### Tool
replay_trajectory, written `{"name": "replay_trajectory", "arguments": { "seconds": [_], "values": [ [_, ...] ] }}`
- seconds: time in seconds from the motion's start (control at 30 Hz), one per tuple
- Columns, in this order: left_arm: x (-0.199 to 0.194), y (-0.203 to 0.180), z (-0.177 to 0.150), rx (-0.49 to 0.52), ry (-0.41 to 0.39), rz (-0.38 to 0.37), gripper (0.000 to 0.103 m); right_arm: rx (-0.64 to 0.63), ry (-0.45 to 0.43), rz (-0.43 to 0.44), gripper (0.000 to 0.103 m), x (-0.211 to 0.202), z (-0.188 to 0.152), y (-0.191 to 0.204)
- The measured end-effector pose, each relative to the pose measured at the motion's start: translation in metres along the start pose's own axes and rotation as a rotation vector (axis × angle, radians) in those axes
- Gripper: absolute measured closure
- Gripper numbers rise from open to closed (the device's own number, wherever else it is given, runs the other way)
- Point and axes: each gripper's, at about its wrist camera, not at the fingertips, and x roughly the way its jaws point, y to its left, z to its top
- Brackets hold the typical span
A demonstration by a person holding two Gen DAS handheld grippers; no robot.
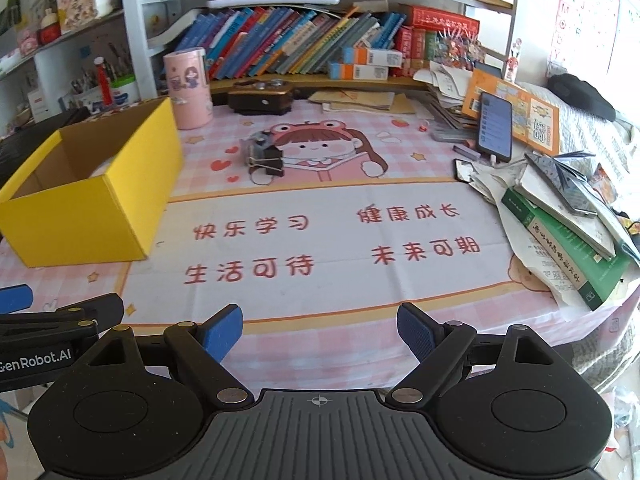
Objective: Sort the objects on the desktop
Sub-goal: 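Withdraw both tools from the box toward the toy car and binder clip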
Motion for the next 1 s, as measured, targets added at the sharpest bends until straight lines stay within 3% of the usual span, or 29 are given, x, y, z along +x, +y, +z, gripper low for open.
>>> {"name": "replay_trajectory", "arguments": {
  "seconds": [0.57,0.87,1.0],
  "values": [
    [0.056,-0.064,0.039,0.000,0.039,0.004,0.000,-0.010,0.044,0.017,0.016,0.055,0.044,-0.059],
    [0.084,-0.086,0.074,-0.034,0.013,0.080,0.000,-0.032,0.057,0.095,0.016,0.096,0.081,-0.086],
    [0.095,-0.082,0.099,-0.045,-0.010,0.152,0.000,-0.063,0.010,0.166,0.016,0.109,0.101,-0.090]
  ]
}}
